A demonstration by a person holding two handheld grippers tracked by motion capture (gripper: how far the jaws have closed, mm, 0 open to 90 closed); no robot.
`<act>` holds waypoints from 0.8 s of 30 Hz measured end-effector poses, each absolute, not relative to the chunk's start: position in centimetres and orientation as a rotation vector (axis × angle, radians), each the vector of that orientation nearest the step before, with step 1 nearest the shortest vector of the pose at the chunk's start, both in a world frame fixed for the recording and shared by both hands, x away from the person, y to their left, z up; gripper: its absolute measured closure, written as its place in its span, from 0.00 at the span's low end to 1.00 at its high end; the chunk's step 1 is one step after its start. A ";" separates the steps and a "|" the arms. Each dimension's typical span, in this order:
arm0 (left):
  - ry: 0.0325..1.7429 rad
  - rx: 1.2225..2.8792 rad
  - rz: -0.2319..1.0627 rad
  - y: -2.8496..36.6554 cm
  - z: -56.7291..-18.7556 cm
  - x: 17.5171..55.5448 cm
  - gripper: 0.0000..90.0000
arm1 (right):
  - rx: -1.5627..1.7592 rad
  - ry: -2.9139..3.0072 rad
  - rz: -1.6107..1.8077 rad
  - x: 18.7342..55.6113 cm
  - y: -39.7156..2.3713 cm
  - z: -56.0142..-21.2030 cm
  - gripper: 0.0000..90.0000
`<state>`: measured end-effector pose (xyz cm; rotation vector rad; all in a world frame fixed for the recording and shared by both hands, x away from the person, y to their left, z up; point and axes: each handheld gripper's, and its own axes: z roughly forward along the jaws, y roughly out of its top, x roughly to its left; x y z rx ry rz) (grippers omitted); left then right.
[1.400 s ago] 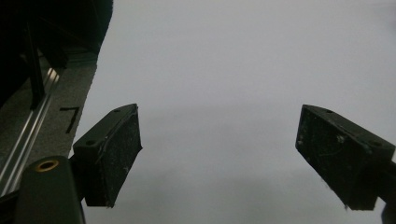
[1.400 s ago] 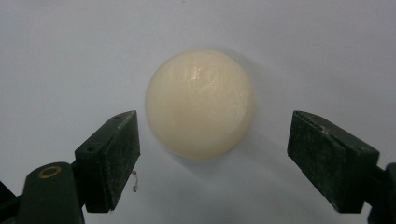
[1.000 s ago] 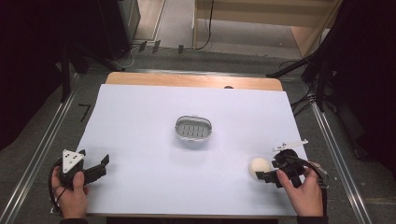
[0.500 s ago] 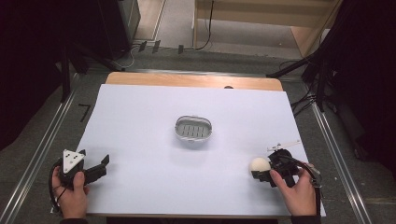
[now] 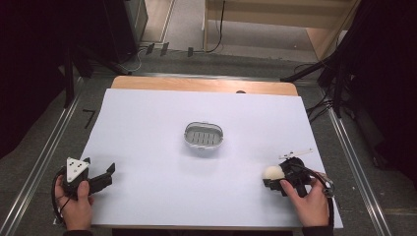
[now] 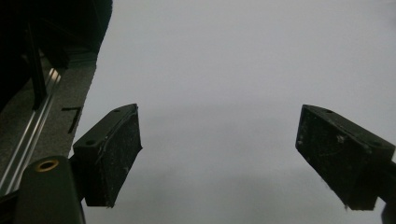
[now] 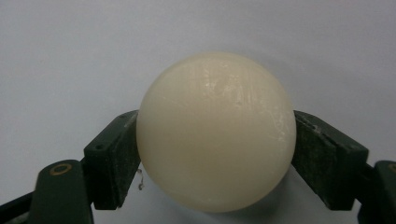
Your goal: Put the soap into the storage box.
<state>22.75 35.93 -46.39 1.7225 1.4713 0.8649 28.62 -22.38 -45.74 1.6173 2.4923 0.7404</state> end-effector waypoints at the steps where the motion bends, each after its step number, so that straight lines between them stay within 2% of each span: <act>1: 1.471 1.723 0.865 35.9 -46.4 22.7 0.17 | 1.616 2.490 0.737 28.6 -22.3 -45.8 0.24; 24: 1.470 1.719 0.863 36.0 -46.4 22.7 0.17 | 1.607 2.478 0.729 28.4 -22.1 -45.9 0.27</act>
